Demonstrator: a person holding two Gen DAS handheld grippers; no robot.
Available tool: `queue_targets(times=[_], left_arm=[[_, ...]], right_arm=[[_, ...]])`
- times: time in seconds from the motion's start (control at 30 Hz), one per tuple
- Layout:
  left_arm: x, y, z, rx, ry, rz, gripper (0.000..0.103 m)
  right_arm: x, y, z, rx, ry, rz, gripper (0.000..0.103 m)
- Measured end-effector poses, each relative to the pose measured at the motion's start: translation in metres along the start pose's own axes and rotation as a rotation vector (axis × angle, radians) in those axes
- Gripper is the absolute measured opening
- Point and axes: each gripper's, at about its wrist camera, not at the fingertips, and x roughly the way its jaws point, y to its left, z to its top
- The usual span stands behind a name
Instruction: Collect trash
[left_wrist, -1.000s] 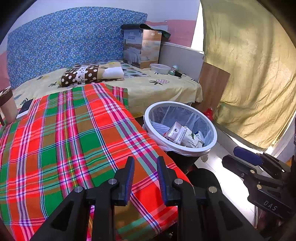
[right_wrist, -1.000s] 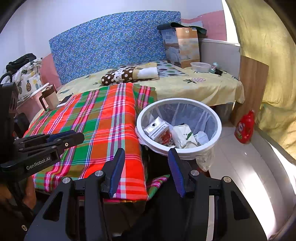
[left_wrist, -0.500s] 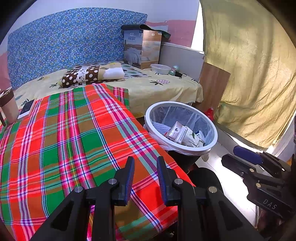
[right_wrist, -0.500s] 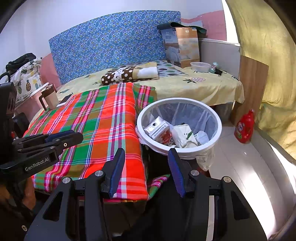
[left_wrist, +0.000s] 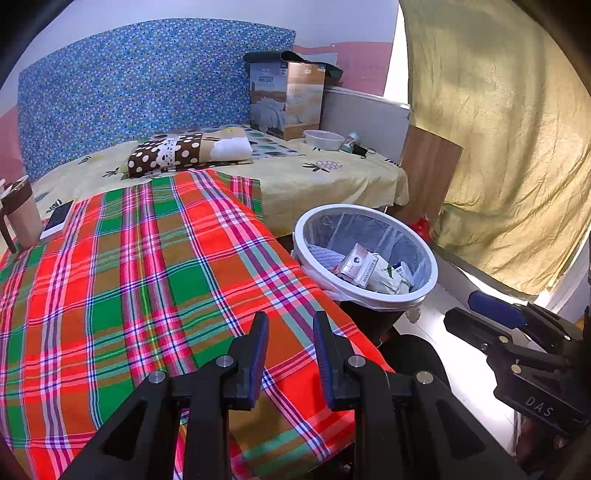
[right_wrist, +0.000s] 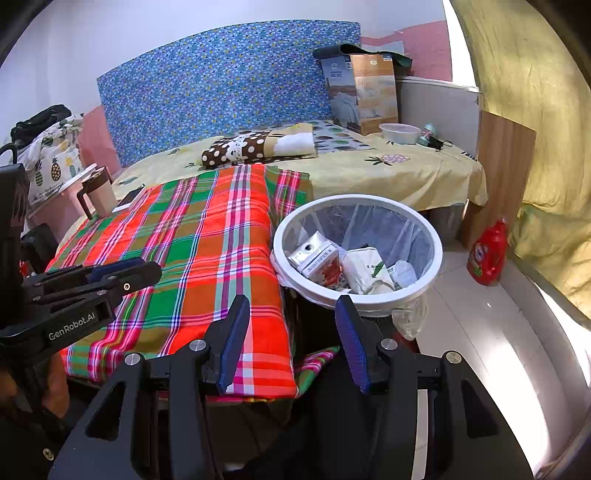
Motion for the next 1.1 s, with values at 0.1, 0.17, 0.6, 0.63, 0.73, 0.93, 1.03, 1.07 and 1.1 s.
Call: queue_targets(times=[0.1,0.17,0.6,0.63,0.73,0.93,1.03,1.07,1.1], left_arm=[[-0.0008,0.0007,-0.0005,-0.001,-0.003,0.019,0.025],[-0.0024,0.0014,-0.0016,-0.001,-0.005,0.031,0.024],[-0.0045,0.0076,-0.0038,-0.011,-0.009,0.065,0.024],[-0.0047,0.0080,-0.0040,-0.011,-0.009,0.065,0.025],[-0.0045,0.0085,-0.0041,-0.009,-0.010,0.068,0.025],[-0.0046,0.0085,-0.0044,-0.009,-0.009,0.067,0.025],[-0.0049,0.0086,-0.0044,-0.009,-0.010,0.069,0.025],[-0.0049,0.0086,-0.0043,-0.009,-0.010,0.070,0.025],[-0.0052,0.0087,-0.0045,-0.009,-0.011,0.069,0.025]], right_arm=[[0.0000,0.0004,-0.0005,-0.003,0.001,0.001,0.050],[-0.0002,0.0003,-0.0009,-0.003,0.001,0.004,0.050],[-0.0009,0.0043,-0.0011,-0.006,0.001,0.004,0.050],[-0.0009,0.0044,-0.0011,-0.005,0.001,0.004,0.050],[-0.0009,0.0043,-0.0014,-0.006,0.002,0.004,0.050],[-0.0008,0.0043,-0.0011,-0.006,0.002,0.004,0.050],[-0.0008,0.0056,-0.0011,-0.007,0.003,0.006,0.050],[-0.0004,0.0062,-0.0008,-0.008,0.003,0.006,0.050],[-0.0004,0.0063,-0.0009,-0.008,0.003,0.005,0.050]])
